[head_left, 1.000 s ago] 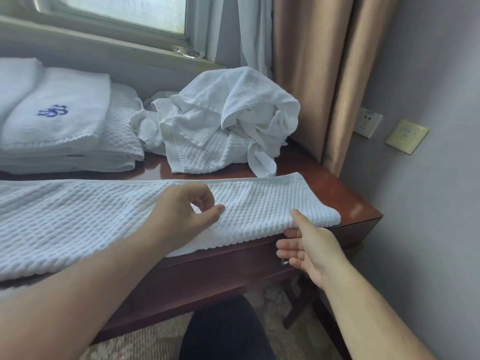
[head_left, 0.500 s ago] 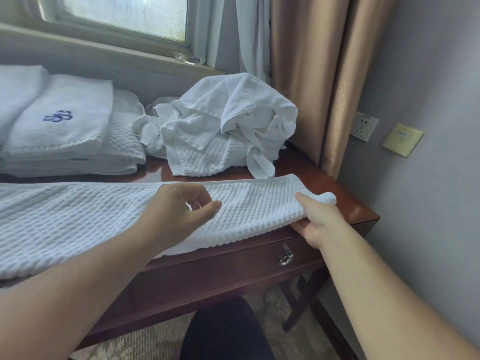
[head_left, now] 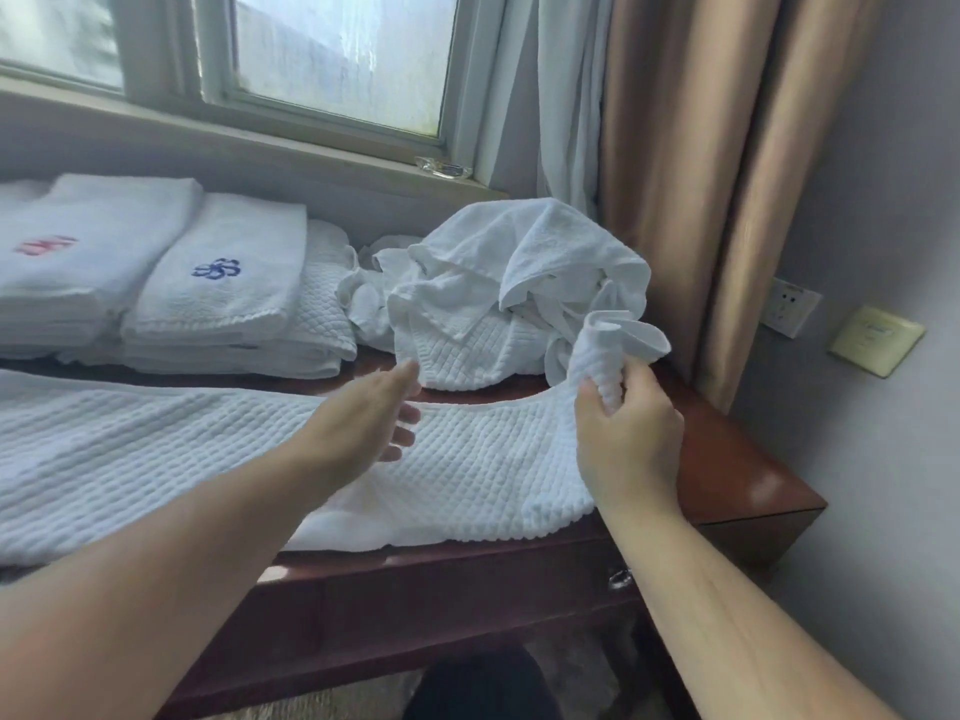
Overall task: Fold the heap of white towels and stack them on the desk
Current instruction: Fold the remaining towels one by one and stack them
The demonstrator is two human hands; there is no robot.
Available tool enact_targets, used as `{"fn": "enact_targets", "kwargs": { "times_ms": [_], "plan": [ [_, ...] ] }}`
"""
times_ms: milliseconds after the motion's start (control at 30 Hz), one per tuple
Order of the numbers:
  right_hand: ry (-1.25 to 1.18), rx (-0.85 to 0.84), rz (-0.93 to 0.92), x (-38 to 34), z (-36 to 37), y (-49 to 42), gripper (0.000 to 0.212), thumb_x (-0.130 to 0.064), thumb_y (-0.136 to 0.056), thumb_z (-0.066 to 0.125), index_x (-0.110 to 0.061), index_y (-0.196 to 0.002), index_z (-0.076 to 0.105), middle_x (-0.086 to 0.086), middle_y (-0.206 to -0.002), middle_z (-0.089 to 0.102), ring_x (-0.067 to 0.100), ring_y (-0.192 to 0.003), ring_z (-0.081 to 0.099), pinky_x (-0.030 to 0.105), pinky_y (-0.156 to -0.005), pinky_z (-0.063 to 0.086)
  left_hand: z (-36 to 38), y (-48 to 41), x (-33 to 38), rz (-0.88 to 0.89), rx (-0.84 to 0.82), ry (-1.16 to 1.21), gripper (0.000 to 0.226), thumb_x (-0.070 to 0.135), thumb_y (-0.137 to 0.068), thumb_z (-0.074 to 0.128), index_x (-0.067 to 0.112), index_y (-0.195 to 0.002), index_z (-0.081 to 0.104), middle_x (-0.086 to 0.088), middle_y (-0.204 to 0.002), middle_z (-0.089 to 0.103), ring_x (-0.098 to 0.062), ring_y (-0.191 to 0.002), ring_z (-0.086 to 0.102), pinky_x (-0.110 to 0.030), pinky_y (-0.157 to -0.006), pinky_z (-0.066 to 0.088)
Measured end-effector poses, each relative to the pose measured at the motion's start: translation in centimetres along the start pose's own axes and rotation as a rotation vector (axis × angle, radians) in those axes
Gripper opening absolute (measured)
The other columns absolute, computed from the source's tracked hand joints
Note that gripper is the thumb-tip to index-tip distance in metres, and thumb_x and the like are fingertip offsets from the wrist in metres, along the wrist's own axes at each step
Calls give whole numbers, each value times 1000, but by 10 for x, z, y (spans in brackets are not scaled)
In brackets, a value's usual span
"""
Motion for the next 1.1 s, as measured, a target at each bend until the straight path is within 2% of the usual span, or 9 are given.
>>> {"fn": "enact_targets", "kwargs": {
  "times_ms": [67, 167, 267, 400, 533, 600, 767, 1000, 1100],
  "plan": [
    [43, -126, -249, -50, 26, 16, 22, -10, -92, 65, -21, -111, 69, -13, -73, 66, 3, -62, 59, 6, -59, 38, -9, -4, -3, -175, -61, 250, 75, 70, -97, 31, 8, -114, 68, -12, -102, 75, -25, -89, 74, -35, -71, 56],
    [102, -362, -580, -111, 82, 57, 30, -3, -90, 64, -20, -115, 71, -5, -82, 73, 16, -71, 68, 26, -61, 52, -35, -4, -3, -303, -203, 418, 95, 84, -88, 23, 7, -108, 76, -16, -109, 75, -27, -95, 74, -37, -78, 55],
    [195, -578, -732, -147, 140, 93, 28, -5, -95, 53, -20, -114, 66, -4, -87, 72, 22, -72, 68, 36, -60, 55, -81, 5, -9, -337, -174, 402, 67, 68, -93, 45, 12, -115, 73, -10, -110, 75, -20, -87, 75, -37, -80, 60],
    [127, -715, -818, -189, 182, 118, 28, -9, -101, 46, -21, -121, 61, -1, -94, 70, 22, -77, 65, 37, -66, 53, -155, 20, -32, -445, 138, -4, 18, 21, -96, 65, 4, -101, 64, -9, -78, 68, -15, -53, 68, -26, -50, 56],
    [418, -738, -766, -186, 203, 128, 22, -10, -92, 51, -21, -111, 50, 0, -103, 62, 24, -87, 59, 34, -67, 37, -221, 37, -36, -423, 250, -86, 23, 13, -100, 59, -1, -117, 66, -15, -100, 69, -25, -80, 66, -40, -80, 58],
    [479, -793, -743, -188, 208, 133, 18, -9, -91, 50, -22, -99, 42, -1, -100, 61, 21, -79, 50, 32, -64, 34, -256, 51, -30, -431, 288, -189, 23, 15, -101, 58, 2, -117, 66, -17, -112, 71, -30, -93, 69, -47, -96, 55],
    [450, -800, -895, -238, 223, 154, 21, -3, -90, 41, -22, -88, 33, -6, -71, 41, 22, -57, 36, 33, -47, 19, -331, 84, -19, -470, 368, -682, 27, 25, -101, 56, 14, -124, 65, -11, -122, 67, -32, -113, 64, -41, -99, 51],
    [432, -913, -1081, -277, 254, 195, 23, 1, -83, 39, -20, -90, 38, -5, -74, 40, 22, -61, 40, 32, -46, 16, -382, 100, -60, -453, 493, -821, 12, 32, -100, 57, 23, -96, 63, 0, -93, 63, -18, -80, 59, -28, -60, 43],
    [394, -1023, -1061, -270, 265, 205, 12, -12, -91, 44, -24, -90, 40, -8, -82, 42, 21, -76, 44, 33, -55, 27, -383, 100, -89, -430, 510, -845, 21, 39, -100, 54, 19, -93, 60, -1, -94, 64, -23, -88, 59, -32, -68, 40]
  ]
}}
Point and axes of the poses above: each hand's wrist, its own y-axis away from the middle knuckle, its own z-axis out of the palm, x = y × z, the point moved 8 cm from there along -y, towards the middle knuckle
